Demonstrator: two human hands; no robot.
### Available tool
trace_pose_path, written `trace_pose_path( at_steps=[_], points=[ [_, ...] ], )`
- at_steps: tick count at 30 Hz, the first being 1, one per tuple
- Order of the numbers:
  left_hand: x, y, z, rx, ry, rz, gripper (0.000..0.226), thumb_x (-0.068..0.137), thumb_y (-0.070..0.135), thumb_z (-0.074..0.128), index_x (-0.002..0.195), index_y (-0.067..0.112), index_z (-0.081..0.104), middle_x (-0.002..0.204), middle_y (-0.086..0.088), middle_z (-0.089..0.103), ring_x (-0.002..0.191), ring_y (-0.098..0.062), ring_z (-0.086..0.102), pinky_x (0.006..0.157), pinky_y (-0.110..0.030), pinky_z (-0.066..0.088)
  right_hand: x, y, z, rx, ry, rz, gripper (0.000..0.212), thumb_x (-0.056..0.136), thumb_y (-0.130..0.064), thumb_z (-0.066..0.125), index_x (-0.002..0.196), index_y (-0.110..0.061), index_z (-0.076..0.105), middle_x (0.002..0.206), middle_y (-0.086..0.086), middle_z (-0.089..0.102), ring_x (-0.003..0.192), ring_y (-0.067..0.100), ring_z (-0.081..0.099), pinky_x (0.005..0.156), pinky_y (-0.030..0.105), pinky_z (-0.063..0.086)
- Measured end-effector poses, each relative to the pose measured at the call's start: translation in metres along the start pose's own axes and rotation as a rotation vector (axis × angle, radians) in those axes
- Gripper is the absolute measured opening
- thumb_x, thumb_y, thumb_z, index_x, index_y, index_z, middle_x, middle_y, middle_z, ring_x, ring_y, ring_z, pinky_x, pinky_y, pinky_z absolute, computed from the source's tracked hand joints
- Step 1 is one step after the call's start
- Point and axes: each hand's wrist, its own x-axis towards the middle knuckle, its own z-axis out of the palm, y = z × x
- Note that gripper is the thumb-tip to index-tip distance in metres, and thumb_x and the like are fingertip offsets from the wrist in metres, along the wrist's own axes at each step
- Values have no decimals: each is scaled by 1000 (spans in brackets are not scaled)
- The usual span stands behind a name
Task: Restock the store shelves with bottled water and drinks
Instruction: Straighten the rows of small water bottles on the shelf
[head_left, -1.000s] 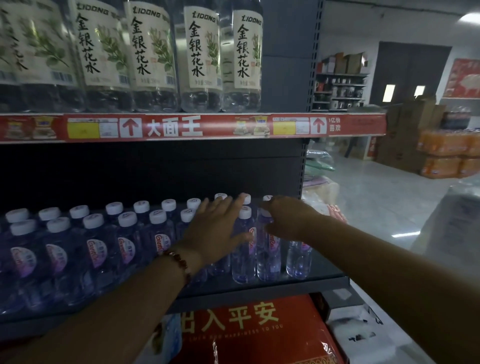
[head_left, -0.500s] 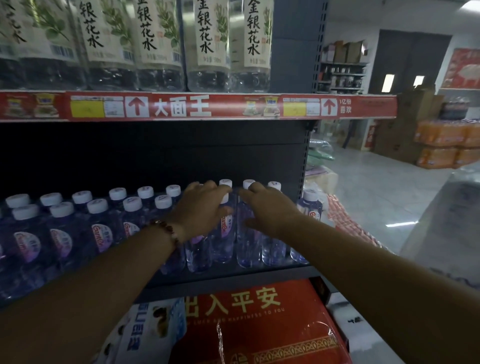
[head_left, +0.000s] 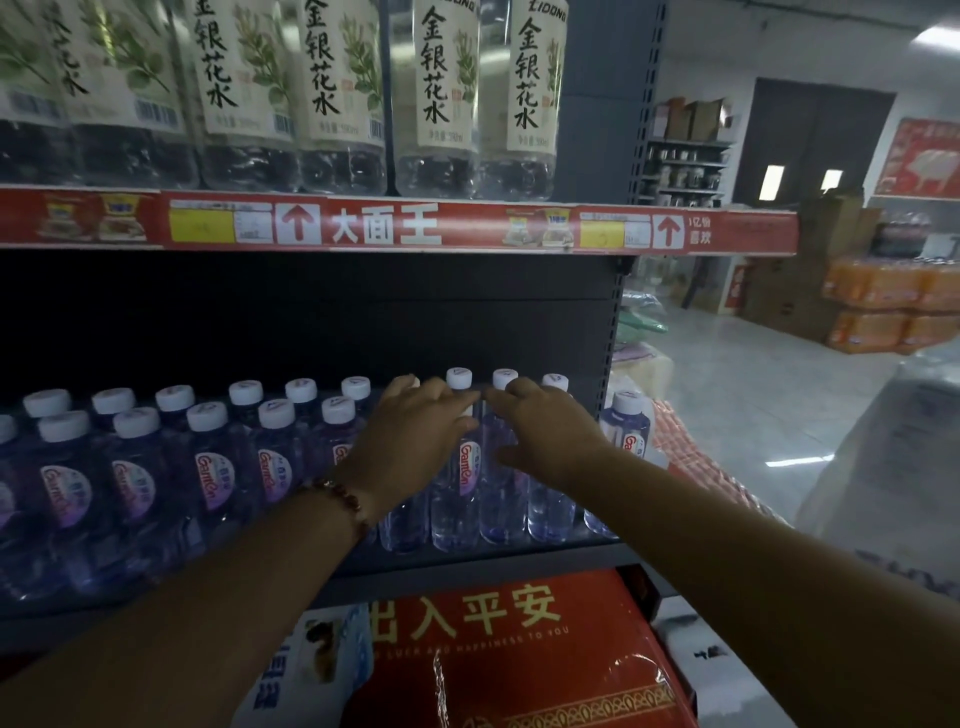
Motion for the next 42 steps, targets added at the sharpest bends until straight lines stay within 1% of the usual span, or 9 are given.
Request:
trace_pose_path(
  at_steps=[4,6,16,25,30,32,35,38,42],
  points=[
    [-7,-1,-4,62,-205,-3,86,88,59,59,156,21,24,128,1,53,128,-27,42,119,-39,16,8,8,-11,73,-98,-33,60,96,-31,61,152,-25,38,144,13,46,128,35,49,105,45,43],
    [-10,-2,-5,101,-237,17,98,85,53,67,158,18,13,132,0,49,132,-24,40,122,-38,6,14,12,-20,125,-145,-44,47,99,-28,55,145,-22,49,136,15,51,125,33,51,104,42,44],
    [-11,3,-7,58,-203,-28,94,86,45,71,158,19,17,143,0,44,138,-23,35,122,-35,5,8,7,-27,138,-128,-31,36,102,-27,49,135,-16,58,127,15,56,116,31,56,95,36,44],
    [-18,3,3,85,-84,-3,95,85,47,69,158,15,17,151,0,44,137,-19,43,122,-39,8,-36,44,-50,146,21,166,62,95,-52,57,149,-28,41,148,4,46,127,25,52,104,38,44],
    [-17,10,8,85,-30,-27,95,80,50,72,155,14,26,144,0,50,133,-18,46,121,-41,12,-62,104,-8,328,73,548,122,53,-62,87,152,-23,26,150,7,44,135,32,47,107,51,46],
    [-18,11,10,94,-16,-40,96,77,49,77,153,13,31,139,0,54,130,-19,50,120,-42,16,-76,104,10,578,57,686,105,45,-56,94,130,-19,44,119,3,62,116,24,61,94,39,56],
    [-20,10,11,100,0,-35,96,74,48,80,151,12,36,137,-1,56,128,-20,52,118,-42,18,-100,74,40,733,-105,714,41,81,-16,81,105,-14,48,97,-2,60,85,6,55,72,16,51],
    [-21,9,11,114,2,-40,95,74,49,80,150,13,36,135,0,56,125,-20,53,117,-42,18,-106,64,69,780,40,742,61,83,-22,78,135,-18,47,132,2,59,100,11,59,81,28,54],
    [-21,10,13,122,10,-53,93,75,49,78,150,14,36,134,2,56,120,-19,55,118,-44,20,-96,60,82,766,128,737,54,88,-29,73,134,-20,47,129,2,61,104,16,63,90,42,56]
  ],
)
